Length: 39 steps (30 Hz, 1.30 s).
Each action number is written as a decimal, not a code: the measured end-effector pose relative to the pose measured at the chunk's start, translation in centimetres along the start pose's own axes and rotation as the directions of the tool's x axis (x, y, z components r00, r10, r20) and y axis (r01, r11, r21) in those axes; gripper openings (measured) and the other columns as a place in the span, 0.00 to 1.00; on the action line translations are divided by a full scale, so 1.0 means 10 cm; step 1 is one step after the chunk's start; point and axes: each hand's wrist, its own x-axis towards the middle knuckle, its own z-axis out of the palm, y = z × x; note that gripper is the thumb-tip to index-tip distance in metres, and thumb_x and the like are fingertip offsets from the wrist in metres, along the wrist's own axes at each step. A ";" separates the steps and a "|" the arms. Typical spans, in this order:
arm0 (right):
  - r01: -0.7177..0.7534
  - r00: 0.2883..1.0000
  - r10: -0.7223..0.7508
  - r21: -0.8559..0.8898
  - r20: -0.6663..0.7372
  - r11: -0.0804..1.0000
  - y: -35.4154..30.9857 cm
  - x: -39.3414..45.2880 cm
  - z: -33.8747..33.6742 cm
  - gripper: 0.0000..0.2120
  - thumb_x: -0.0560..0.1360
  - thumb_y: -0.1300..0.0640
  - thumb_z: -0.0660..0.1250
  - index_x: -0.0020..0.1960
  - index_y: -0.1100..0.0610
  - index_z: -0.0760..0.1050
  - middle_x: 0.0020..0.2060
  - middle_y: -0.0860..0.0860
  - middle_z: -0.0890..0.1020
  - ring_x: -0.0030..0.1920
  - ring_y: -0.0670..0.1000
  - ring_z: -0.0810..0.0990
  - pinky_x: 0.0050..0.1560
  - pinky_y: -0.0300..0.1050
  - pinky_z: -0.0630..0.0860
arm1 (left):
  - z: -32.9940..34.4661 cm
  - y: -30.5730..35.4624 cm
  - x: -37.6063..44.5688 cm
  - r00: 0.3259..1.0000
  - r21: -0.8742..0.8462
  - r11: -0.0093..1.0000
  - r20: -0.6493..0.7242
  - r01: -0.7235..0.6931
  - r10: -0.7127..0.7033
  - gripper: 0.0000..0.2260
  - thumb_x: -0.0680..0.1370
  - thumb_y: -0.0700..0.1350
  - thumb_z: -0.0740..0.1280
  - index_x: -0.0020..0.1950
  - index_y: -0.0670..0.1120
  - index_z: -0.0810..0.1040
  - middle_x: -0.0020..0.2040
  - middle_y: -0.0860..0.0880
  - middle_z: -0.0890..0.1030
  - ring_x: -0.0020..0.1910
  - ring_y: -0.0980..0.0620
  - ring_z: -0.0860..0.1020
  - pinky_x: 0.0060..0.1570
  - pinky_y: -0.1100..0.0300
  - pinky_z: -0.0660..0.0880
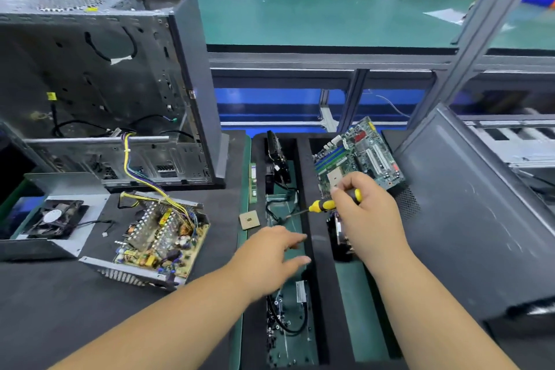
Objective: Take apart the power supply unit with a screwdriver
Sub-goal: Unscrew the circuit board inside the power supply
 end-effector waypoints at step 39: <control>0.002 0.993 -0.023 -0.179 -0.118 0.984 -1.62 -0.43 1.59 0.08 0.76 0.52 0.67 0.40 0.49 0.72 0.27 0.43 0.70 0.28 0.44 0.66 0.27 0.36 0.64 | -1.86 -2.33 -0.37 0.996 0.507 0.861 0.087 -0.028 -0.019 0.22 0.80 0.66 0.54 0.41 0.50 0.72 0.34 0.53 0.71 0.37 0.50 0.71 0.36 0.55 0.69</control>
